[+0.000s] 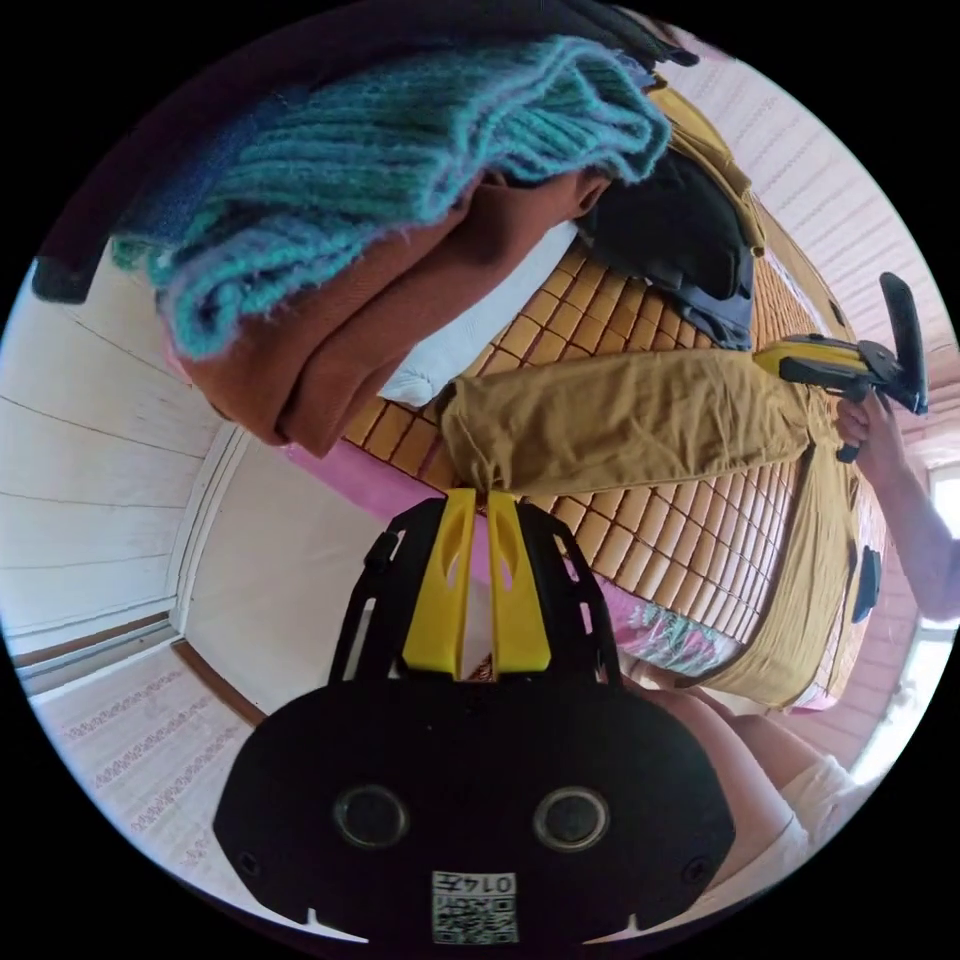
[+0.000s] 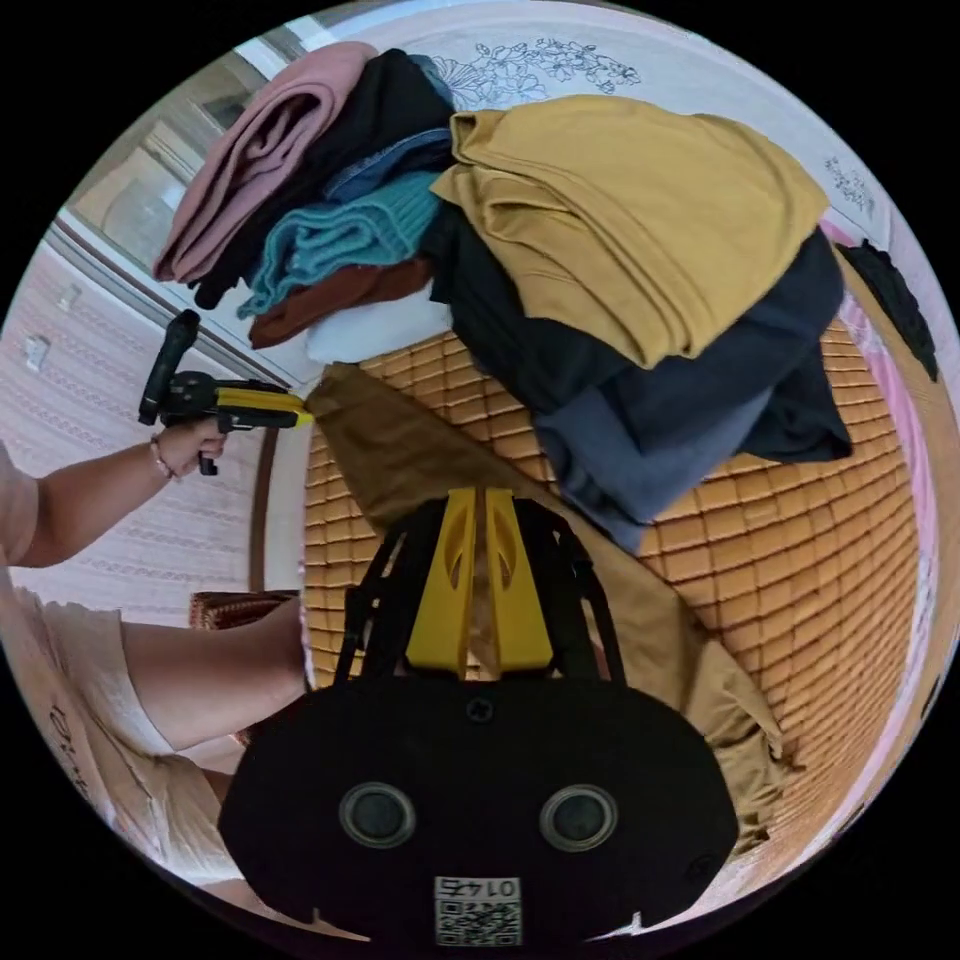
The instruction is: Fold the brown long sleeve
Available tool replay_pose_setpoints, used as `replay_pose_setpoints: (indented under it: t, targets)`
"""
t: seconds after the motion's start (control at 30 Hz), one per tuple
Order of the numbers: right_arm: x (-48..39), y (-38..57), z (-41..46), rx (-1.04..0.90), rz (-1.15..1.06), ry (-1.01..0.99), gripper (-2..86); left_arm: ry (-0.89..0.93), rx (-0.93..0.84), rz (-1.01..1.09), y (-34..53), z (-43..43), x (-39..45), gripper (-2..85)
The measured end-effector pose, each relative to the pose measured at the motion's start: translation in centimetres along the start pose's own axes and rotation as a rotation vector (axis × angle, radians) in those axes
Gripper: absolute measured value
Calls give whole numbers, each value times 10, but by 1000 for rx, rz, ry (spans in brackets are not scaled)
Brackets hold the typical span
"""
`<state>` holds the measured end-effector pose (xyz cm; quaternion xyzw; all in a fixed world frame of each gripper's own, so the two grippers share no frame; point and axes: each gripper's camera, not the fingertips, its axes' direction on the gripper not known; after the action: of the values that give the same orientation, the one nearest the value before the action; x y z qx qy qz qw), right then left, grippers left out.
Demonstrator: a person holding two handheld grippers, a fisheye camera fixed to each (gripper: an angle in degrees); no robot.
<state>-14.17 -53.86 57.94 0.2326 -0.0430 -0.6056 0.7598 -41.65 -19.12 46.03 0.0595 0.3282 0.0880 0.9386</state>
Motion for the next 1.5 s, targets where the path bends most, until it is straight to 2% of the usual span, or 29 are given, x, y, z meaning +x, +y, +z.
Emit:
replay_pose_setpoints:
  t: [0.1,0.17,0.27,0.47,0.67,0.77,0.83,0.9,1.07,1.17,1.27,1.37,1.5]
  targets:
    - [-18,-13,11,-26,-38,-36,-4,158,-103,13,-5,-8,-9,5]
    - [-27,-19,17,-42,-59,-54,-3,202,-136,-37,-6,-12,-19,13]
    - [-39,-21,22,-65,-76,-97,1,159,-161,-93,-5,-17,-30,45]
    - [-34,16,14,-118,0,-79,8,101,-213,-35,-1,-17,-10,58]
    - [45,92,-45,-96,320,212,3,34,-135,193,-35,-11,65,45]
    - [97,114,-75,-80,471,362,-2,45,-136,205,-54,5,91,3]
    - [124,119,-86,-69,530,385,-3,28,-127,192,-63,13,100,-5]
    - [144,120,-95,-34,544,317,-6,-31,-171,175,-70,30,108,-8]
    - [154,105,-108,-147,482,253,-6,-125,-164,284,-68,39,129,-10]
    - [153,113,-127,-139,458,134,-5,-118,-147,289,-67,41,129,-10]
    - [127,150,-170,-37,423,196,-4,-152,-140,253,-65,36,126,-10]
    - [87,225,-203,67,451,313,-3,-188,-43,294,-56,15,142,-10]
    - [11,354,-203,73,625,417,-3,-38,17,503,-36,3,198,-10]
